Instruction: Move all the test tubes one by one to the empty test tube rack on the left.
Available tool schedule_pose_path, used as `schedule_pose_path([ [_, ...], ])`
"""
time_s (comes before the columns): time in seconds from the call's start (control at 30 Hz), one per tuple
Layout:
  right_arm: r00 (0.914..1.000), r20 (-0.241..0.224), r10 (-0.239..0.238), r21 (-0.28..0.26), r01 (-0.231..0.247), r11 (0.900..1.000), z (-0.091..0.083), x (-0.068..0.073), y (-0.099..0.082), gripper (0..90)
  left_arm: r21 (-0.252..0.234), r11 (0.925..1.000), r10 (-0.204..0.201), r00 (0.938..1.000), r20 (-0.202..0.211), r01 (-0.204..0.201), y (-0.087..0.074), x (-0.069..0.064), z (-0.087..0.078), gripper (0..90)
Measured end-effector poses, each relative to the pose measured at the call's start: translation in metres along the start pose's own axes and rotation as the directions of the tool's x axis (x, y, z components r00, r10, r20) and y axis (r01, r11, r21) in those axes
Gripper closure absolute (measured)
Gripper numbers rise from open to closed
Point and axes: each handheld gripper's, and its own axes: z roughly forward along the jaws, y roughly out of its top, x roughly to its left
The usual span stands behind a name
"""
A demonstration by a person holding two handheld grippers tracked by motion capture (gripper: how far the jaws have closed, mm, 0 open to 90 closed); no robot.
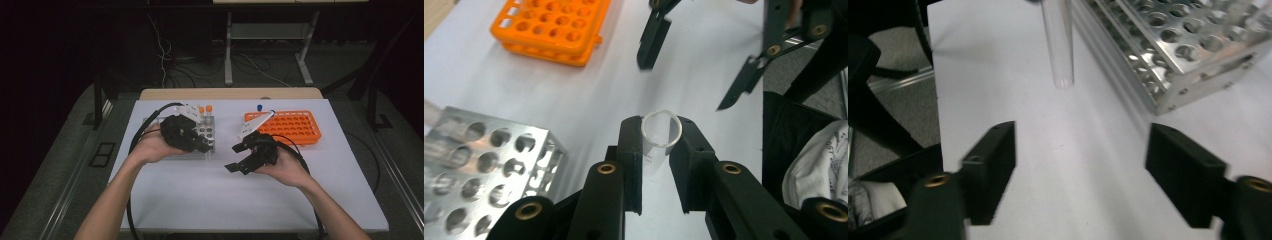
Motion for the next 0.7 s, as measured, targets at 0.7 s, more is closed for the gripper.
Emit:
schedule_pose_path([
  [0.7, 0.9915, 0.042, 0.123, -0.08, -0.119, 0.9896, -0.033, -0.017, -0.039, 0.2, -0.009, 0.9968, -0.08, 0.9885, -0.129, 0.079, -0.006, 0.039, -0.034, 74.6],
])
